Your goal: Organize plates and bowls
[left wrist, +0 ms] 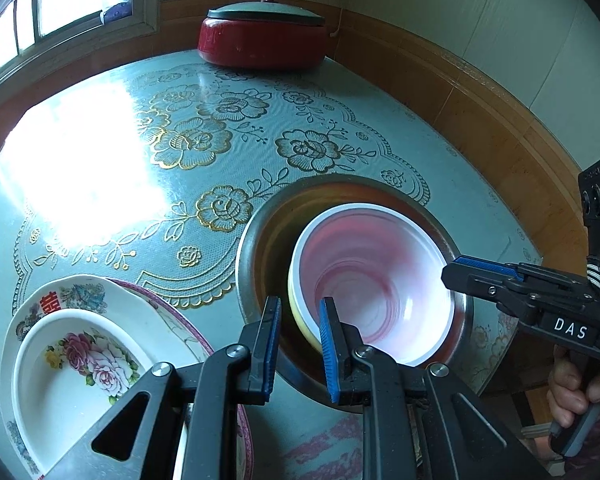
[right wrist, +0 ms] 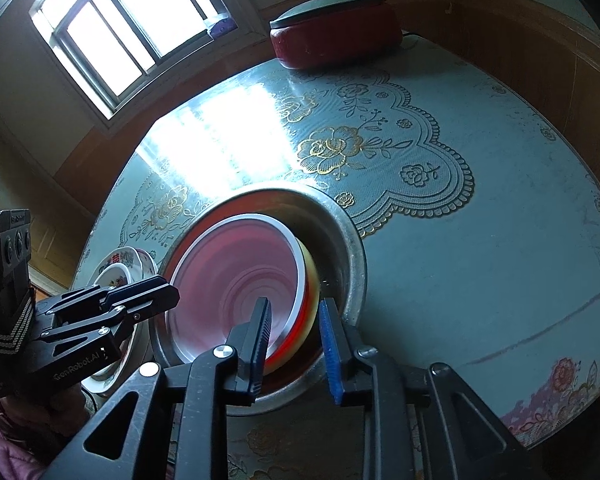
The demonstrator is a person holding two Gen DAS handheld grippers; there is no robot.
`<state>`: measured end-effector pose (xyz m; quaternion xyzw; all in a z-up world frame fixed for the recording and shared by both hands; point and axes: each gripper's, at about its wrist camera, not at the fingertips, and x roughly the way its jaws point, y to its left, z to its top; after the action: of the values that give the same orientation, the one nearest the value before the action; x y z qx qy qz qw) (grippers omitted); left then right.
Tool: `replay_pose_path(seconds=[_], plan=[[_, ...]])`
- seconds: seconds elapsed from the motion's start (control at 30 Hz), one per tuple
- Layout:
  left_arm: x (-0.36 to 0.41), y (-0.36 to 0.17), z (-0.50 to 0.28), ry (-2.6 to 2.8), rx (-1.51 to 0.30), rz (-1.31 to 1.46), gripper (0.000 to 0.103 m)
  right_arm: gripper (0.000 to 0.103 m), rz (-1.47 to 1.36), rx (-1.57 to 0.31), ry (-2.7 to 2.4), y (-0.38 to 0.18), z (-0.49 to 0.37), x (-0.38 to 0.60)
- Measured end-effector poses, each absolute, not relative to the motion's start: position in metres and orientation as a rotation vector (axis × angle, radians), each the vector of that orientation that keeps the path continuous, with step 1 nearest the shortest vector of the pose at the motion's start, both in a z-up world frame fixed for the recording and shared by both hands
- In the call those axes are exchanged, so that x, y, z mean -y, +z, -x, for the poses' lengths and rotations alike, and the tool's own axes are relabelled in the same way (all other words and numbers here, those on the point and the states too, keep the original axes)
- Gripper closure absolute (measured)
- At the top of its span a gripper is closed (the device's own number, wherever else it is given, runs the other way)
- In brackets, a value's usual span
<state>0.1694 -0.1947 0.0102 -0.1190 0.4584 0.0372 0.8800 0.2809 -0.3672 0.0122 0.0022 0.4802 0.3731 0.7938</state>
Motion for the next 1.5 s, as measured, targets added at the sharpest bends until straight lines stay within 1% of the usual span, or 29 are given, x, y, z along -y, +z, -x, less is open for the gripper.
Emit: replay_pose_path(seconds=[0.23, 0.5, 0.83, 0.87, 0.9, 1.07, 1.23, 1.4, 1.5], plan=[[0.176, 0.014, -0.168, 0.131, -0.945, 0.255, 0.083, 0.076, -0.083, -1.034, 0.741, 0.015, -0.287, 0.385], [0.168, 0.010, -0.168, 0.132, -0.956, 0.246, 0.080, 0.069, -0.134, -1.065, 0.686, 0.005, -0.289, 0.393], [0.170, 0.003, -0.179, 0.114, -0.967, 0.196, 0.080, 0.068, -0.138, -1.084, 0.661, -0.004, -0.289, 0.389], [0.170, 0.002, -0.180, 0.113, -0.967, 0.190, 0.080, 0.069, -0.136, -1.085, 0.661, -0.005, -0.290, 0.388], [0.171, 0.002, -0.181, 0.112, -0.966, 0.184, 0.080, 0.072, -0.133, -1.085, 0.661, -0.006, -0.290, 0.388], [0.173, -0.001, -0.184, 0.106, -0.969, 0.155, 0.080, 0.080, -0.113, -1.090, 0.664, -0.010, -0.293, 0.384], [0.175, -0.005, -0.188, 0.097, -0.978, 0.136, 0.080, 0.084, -0.111, -1.097, 0.677, -0.013, -0.296, 0.379], [0.178, -0.010, -0.194, 0.091, -0.992, 0.123, 0.080, 0.092, -0.108, -1.085, 0.676, -0.013, -0.299, 0.375], [0.182, -0.010, -0.196, 0.088, -0.993, 0.106, 0.080, 0.093, -0.105, -1.071, 0.660, -0.013, -0.304, 0.376]])
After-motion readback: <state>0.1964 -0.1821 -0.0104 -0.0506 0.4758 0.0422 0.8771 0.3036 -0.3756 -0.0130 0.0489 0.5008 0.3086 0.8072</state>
